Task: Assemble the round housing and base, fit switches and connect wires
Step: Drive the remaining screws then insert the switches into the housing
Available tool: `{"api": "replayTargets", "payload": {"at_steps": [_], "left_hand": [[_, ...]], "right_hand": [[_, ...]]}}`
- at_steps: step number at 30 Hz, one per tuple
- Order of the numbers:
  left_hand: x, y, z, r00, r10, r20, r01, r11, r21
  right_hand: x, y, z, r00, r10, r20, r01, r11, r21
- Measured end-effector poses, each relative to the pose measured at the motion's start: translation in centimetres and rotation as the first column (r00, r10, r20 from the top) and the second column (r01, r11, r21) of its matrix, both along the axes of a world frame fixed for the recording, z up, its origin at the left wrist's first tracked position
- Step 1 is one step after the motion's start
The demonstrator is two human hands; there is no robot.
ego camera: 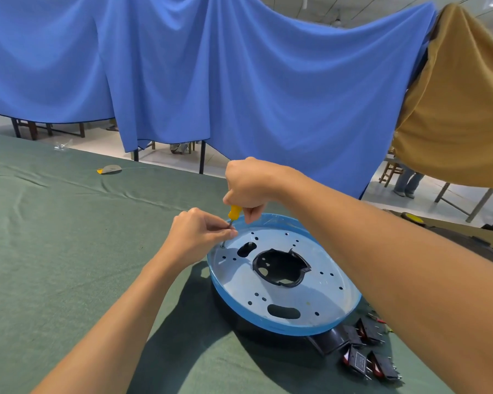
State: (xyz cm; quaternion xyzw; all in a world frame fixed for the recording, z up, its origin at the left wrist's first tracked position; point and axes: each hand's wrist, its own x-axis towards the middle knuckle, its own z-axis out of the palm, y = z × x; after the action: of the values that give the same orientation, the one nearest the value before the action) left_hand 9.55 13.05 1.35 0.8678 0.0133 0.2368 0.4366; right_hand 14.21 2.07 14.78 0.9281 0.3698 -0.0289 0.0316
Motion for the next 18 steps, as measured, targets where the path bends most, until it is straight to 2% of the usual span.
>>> {"api": "replayTargets", "payload": {"at_steps": [5,8,11,18], "left_hand": [[-0.1,0.0,0.0,1.000,0.007,0.005,-0.007,0.999,0.036],[-0.1,-0.1,0.0,1.000,0.024,0.005,-0.024,0.998,0.050],[0.0,0.0,0.0,0.999,0.041,-0.006,-0.041,0.998,0.048],[0.5,0.2,0.1,1.000,0.005,-0.013,-0.005,0.999,0.039]], "right_hand": [[-0.5,-0.4,-0.3,0.999,-0.025,-0.044,0.026,0.999,0.018],[-1.0,-0.7,0.3,0.996,0.081,0.034,-0.082,0.997,0.003],[-1.1,-0.7,0.7,0.985,0.164,0.045,-0.162,0.986,-0.050],[-0.6,0.6,-0.2,0.982,0.157,0.101,-0.152,0.987,-0.053]]}}
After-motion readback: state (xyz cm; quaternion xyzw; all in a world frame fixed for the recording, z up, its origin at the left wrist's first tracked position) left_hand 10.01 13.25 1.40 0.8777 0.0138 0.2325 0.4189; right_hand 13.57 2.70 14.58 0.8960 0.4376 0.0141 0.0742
